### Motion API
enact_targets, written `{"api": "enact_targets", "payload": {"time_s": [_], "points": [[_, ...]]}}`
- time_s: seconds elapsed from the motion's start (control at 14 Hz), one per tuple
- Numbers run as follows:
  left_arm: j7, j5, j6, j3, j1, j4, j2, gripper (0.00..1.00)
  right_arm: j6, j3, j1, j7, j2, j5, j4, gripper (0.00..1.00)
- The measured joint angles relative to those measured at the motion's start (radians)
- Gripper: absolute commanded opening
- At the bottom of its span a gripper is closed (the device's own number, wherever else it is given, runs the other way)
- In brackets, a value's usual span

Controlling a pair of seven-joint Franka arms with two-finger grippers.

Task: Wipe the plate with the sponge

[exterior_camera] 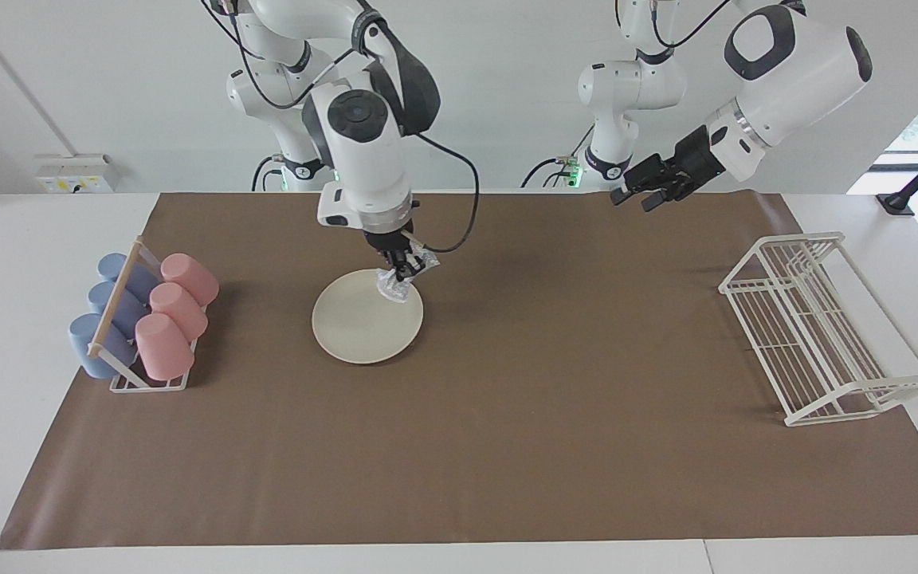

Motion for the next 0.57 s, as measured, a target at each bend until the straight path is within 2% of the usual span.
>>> {"api": "enact_targets", "payload": {"time_s": [0.29,0.43,0.57], "points": [[-0.003,0.304,-0.023,-0.01,-0.002,0.107,0.026,1.0,0.142,0.0,-0.033,-0.321,-0.068,0.0,-0.204,0.0],[-0.003,0.388,-0.063,-0.012,-0.002,0.187,0.065,1.0,0.259,0.002,-0.033,-0.396,-0.106,0.0,-0.323,0.0],[-0.003,0.422,-0.138,-0.011,-0.002,0.277,0.108,1.0,0.367,0.005,-0.033,-0.433,-0.127,0.0,-0.411,0.0]]}}
